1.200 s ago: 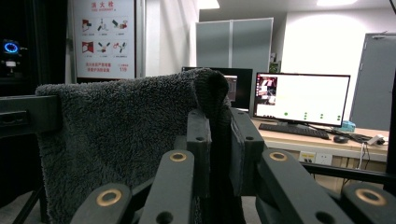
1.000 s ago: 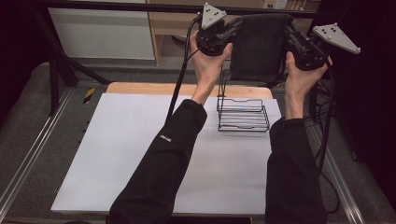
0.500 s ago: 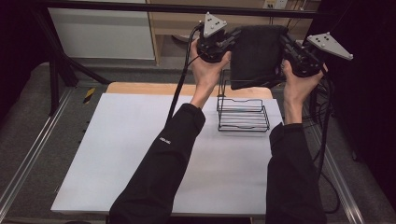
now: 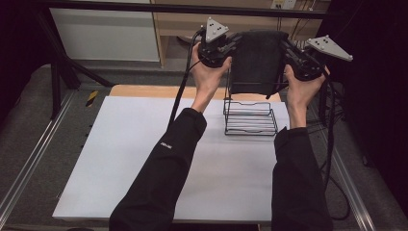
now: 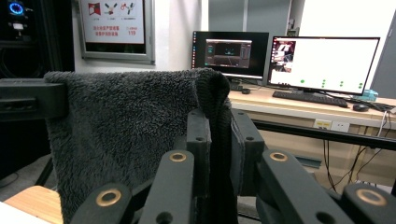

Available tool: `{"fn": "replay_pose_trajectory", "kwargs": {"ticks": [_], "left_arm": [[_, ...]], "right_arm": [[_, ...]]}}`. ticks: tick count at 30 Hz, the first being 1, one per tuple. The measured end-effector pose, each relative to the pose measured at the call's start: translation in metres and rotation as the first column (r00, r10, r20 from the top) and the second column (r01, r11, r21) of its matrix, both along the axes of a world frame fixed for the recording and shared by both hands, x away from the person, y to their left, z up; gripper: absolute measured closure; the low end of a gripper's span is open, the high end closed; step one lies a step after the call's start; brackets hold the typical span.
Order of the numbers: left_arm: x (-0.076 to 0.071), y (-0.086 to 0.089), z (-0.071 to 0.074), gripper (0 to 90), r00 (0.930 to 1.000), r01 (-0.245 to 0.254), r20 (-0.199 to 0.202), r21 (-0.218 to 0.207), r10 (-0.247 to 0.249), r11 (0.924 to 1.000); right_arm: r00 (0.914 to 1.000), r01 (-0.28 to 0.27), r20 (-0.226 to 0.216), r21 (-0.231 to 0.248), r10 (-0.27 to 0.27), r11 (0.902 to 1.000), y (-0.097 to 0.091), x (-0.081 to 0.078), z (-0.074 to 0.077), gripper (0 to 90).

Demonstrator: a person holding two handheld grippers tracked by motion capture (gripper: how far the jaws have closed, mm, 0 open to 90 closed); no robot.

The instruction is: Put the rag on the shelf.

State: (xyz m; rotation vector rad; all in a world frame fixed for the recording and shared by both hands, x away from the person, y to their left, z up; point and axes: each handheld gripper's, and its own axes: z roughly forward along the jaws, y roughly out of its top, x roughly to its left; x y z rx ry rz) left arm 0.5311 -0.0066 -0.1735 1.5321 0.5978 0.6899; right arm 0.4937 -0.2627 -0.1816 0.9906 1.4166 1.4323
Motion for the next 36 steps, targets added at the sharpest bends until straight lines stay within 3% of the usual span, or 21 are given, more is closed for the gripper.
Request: {"fn": "replay_pose_trajectory", "kwargs": {"ticks": [8,15,36], "left_arm": [[-0.008,-0.01,-0.004,82.1,0.9988,0.047,0.008,0.017,-0.047,0.9987],[-0.015,-0.016,-0.009,82.2,0.9979,0.062,0.014,0.049,-0.063,0.9969],[-0.033,-0.012,-0.018,82.2,0.9945,0.094,0.038,0.081,-0.098,0.9923]], "right_arm": [[0.9998,0.013,-0.015,0.006,-0.013,0.9999,-0.012,-0.005,-0.004,80.5],[0.9997,0.004,-0.024,0.023,-0.004,0.9997,-0.022,-0.013,-0.016,80.3],[0.9996,-0.029,0.001,0.015,0.029,0.9995,-0.025,-0.028,-0.033,80.1]]}}
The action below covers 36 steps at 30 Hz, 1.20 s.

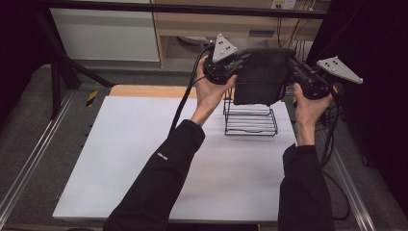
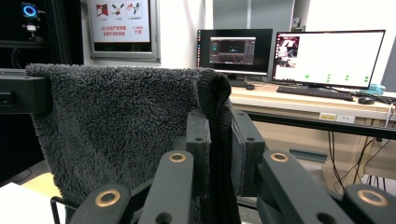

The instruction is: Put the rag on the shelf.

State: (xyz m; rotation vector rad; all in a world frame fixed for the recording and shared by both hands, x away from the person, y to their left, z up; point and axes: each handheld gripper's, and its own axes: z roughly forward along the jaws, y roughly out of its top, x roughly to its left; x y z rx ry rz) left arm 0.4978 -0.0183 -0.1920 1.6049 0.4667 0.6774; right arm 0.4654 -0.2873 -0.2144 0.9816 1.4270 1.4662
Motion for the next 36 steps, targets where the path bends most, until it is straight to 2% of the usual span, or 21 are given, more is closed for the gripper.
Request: {"fn": "replay_pose_trajectory", "kwargs": {"ticks": [14,24,29,32,36], "left_arm": [[-0.009,-0.003,-0.011,82.2,0.9997,0.017,-0.015,0.002,-0.017,0.9998],[-0.02,-0.004,-0.019,82.2,0.9996,0.029,0.002,0.015,-0.029,0.9995],[-0.023,-0.002,-0.026,82.2,0.9993,0.034,-0.014,0.016,-0.034,0.9993],[-0.025,0.0,-0.029,82.1,0.9985,0.038,-0.04,0.008,-0.038,0.9992],[-0.028,0.0,-0.031,81.7,0.9978,0.033,-0.058,0.023,-0.032,0.9992]], "right_arm": [[0.9999,-0.009,-0.008,-0.04,0.008,0.9992,-0.006,-0.008,-0.006,80.0],[0.9999,-0.016,0.003,-0.042,0.016,0.999,-0.008,-0.015,-0.015,80.0],[0.9997,-0.024,0.0,-0.047,0.024,0.9986,-0.007,-0.019,-0.02,79.8],[0.9994,-0.033,-0.005,-0.048,0.033,0.9983,-0.008,-0.021,-0.022,79.6],[0.999,-0.041,-0.019,-0.046,0.04,0.9981,-0.007,-0.024,-0.024,79.1]]}}
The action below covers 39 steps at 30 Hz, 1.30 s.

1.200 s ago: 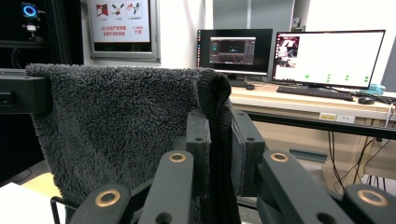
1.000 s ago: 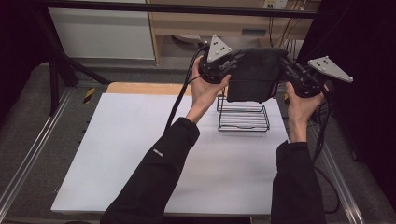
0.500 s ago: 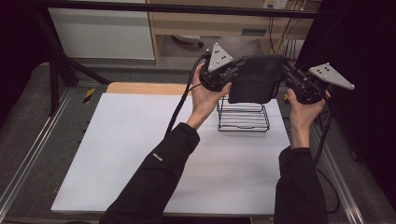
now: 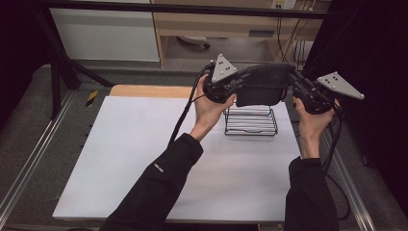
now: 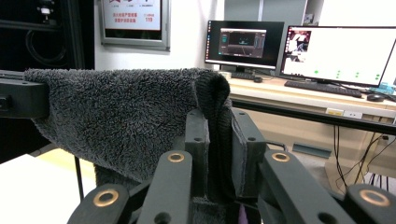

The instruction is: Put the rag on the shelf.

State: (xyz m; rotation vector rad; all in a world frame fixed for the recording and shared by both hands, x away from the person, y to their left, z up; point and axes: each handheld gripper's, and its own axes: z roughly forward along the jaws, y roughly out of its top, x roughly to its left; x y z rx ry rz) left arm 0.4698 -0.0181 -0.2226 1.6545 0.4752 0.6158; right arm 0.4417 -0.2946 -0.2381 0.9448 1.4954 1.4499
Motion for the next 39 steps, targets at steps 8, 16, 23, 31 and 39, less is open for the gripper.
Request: {"fn": "replay_pose_trajectory", "kwargs": {"ticks": [8,16,23,31,39], "left_arm": [[-0.008,0.001,-0.008,80.6,0.9986,0.013,-0.052,0.023,-0.012,0.9997],[-0.015,0.001,-0.02,78.4,0.9964,0.015,-0.084,0.049,-0.011,0.9987],[-0.018,0.002,-0.034,74.7,0.9935,0.018,-0.113,0.071,-0.01,0.9973],[-0.019,-0.001,-0.049,65.3,0.9865,0.016,-0.164,0.099,0.001,0.9949],[-0.016,-0.001,-0.066,56.6,0.9766,0.012,-0.214,0.135,0.017,0.9907]], "right_arm": [[0.999,-0.015,-0.042,-0.015,0.014,0.9998,-0.003,-0.009,-0.004,75.6],[0.9944,-0.015,-0.105,-0.032,0.011,0.9994,-0.001,-0.02,-0.009,69.4],[0.9888,0.003,-0.149,-0.046,-0.01,0.9989,-0.001,-0.028,-0.016,59.6],[0.9785,0.019,-0.204,-0.058,-0.03,0.9982,-0.003,-0.035,-0.027,44.0],[0.9577,0.023,-0.286,-0.044,-0.035,0.9987,-0.004,-0.032,-0.056,33.0]]}}
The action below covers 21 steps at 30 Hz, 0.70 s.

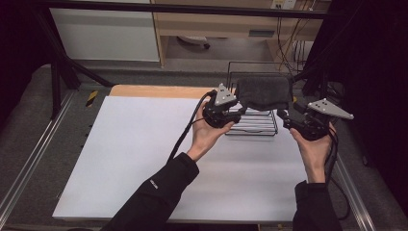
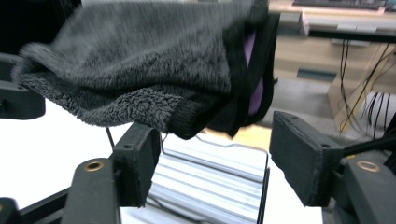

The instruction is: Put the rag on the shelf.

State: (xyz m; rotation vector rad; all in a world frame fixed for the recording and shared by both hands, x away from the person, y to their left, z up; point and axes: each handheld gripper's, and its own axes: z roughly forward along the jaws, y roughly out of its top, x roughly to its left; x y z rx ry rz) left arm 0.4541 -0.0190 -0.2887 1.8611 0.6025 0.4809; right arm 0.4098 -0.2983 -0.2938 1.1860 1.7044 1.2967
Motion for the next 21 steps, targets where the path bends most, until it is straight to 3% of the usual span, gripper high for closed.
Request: {"fn": "replay_pose_trajectory", "kwargs": {"ticks": [6,11,16,19,21], "left_arm": [[0.005,0.006,-0.017,47.1,0.9974,-0.005,-0.071,0.037,0.007,0.9993],[0.006,0.017,-0.029,38.7,0.9898,0.0,-0.142,0.07,0.01,0.9976],[0.004,0.031,-0.039,28.3,0.9819,0.01,-0.189,0.117,0.013,0.993],[-0.001,0.042,-0.044,22.3,0.9842,-0.008,-0.174,0.135,0.032,0.9908],[-0.005,0.051,-0.047,20.7,0.9813,-0.006,-0.19,0.127,0.03,0.9919]], "right_arm": [[0.9966,-0.026,-0.078,0.013,0.027,0.9996,0.001,0.005,-0.027,23.2],[0.99,-0.051,-0.13,0.029,0.054,0.9983,0.001,0.006,-0.044,15.4],[0.9841,-0.077,-0.157,0.043,0.083,0.9961,0.002,0.004,-0.049,9.3],[0.983,-0.096,-0.153,0.04,0.101,0.9946,0.006,0.001,-0.048,6.8],[0.981,-0.111,-0.155,0.044,0.117,0.9928,0.011,-0.002,-0.047,5.2]]}}
